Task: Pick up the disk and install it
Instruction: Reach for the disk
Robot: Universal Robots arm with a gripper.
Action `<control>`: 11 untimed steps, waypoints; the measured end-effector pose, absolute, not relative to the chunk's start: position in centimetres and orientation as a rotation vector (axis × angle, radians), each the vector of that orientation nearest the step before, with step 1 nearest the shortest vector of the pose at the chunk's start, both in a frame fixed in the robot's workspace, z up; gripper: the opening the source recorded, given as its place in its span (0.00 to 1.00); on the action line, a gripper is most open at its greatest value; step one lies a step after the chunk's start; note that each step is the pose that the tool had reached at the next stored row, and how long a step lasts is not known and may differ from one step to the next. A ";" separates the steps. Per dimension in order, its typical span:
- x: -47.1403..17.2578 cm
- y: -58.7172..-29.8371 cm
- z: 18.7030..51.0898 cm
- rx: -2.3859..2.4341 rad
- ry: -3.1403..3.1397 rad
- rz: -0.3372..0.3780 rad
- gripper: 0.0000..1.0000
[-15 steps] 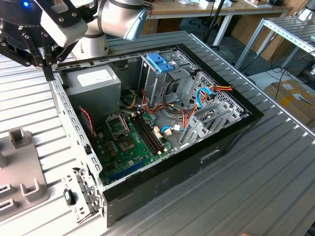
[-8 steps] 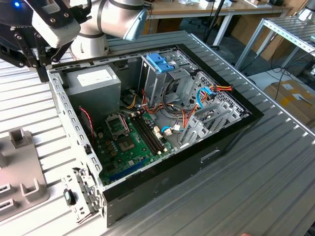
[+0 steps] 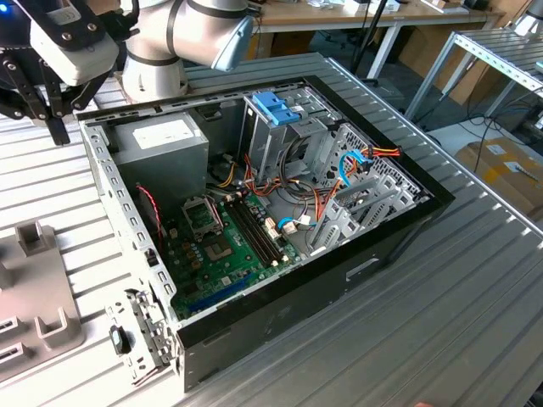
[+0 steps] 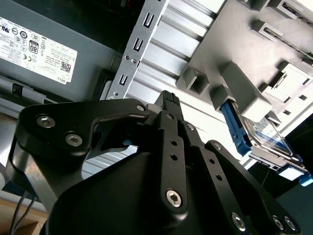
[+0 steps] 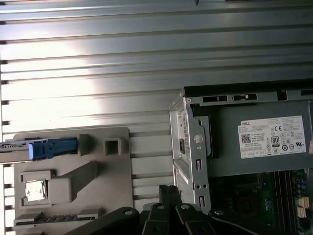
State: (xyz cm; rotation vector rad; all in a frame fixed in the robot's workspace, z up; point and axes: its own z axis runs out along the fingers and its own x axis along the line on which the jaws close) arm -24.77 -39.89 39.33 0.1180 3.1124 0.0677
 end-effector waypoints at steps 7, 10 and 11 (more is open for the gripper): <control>-25.8 -39.9 39.3 0.118 3.112 0.068 0.11; -26.2 -39.9 39.3 0.118 3.112 0.068 0.11; -26.3 -39.9 39.3 0.118 3.112 0.068 0.11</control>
